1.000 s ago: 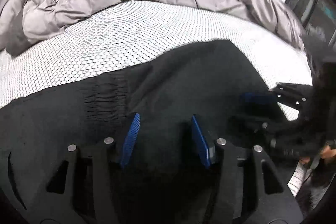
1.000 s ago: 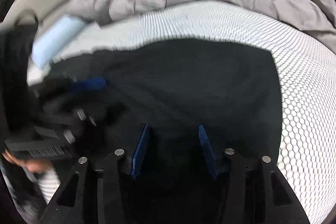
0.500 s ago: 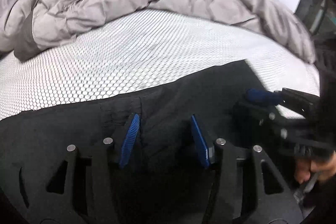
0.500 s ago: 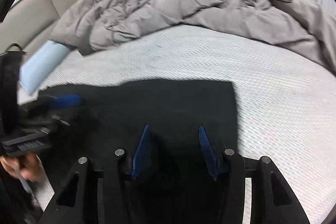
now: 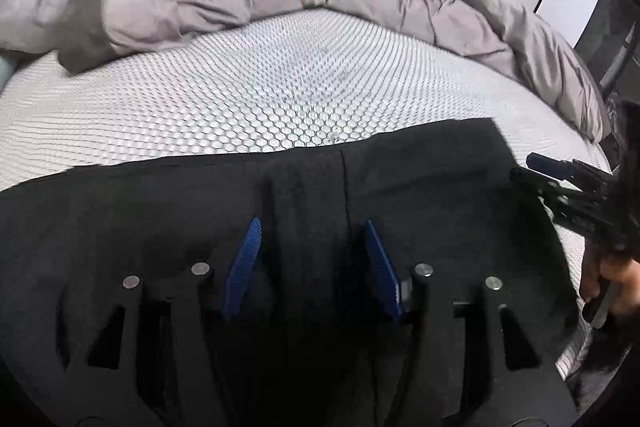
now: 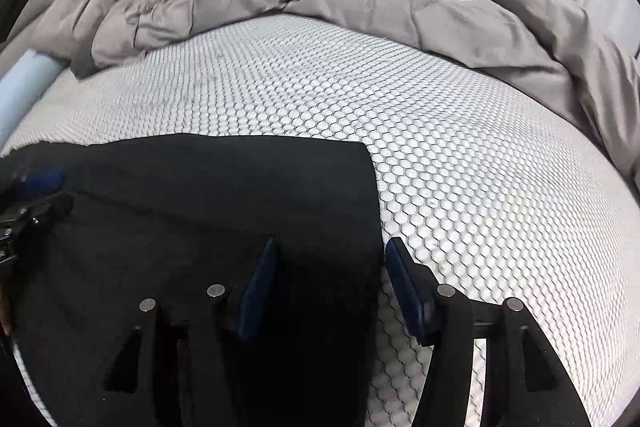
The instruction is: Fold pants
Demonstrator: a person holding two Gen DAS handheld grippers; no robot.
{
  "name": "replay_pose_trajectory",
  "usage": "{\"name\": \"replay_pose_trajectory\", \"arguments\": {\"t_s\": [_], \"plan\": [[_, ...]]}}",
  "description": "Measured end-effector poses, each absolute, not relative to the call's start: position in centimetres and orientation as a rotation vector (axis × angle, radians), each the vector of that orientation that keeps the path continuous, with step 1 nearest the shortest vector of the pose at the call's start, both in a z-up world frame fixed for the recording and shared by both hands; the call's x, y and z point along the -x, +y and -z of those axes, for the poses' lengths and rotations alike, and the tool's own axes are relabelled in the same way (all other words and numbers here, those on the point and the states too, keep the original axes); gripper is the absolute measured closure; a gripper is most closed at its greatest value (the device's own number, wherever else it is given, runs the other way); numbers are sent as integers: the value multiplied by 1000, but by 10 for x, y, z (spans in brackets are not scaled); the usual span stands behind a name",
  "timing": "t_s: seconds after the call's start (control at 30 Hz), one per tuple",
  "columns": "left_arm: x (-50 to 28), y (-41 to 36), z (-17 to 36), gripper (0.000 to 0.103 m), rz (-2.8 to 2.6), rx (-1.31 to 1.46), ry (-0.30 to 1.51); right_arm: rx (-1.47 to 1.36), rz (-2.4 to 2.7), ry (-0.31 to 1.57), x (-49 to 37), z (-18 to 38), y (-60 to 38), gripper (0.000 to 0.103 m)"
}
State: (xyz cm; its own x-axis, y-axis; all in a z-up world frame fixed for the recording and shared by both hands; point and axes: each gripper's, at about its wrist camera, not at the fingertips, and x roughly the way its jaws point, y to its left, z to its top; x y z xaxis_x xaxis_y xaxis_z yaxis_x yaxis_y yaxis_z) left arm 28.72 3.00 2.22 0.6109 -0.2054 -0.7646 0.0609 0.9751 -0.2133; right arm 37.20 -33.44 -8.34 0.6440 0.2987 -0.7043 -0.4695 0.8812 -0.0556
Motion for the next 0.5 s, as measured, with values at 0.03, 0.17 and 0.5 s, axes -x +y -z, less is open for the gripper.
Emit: {"name": "replay_pose_trajectory", "arguments": {"t_s": [0.03, 0.17, 0.5], "plan": [[-275, 26, -31, 53, 153, 151, 877, 227, -488, 727, -360, 77, -334, 46], [-227, 2, -43, 52, 197, 157, 848, 221, -704, 689, -314, 64, -315, 43], [-163, -51, -3, 50, 244, -70, 890, 388, -632, 770, -291, 115, -314, 42]]}}
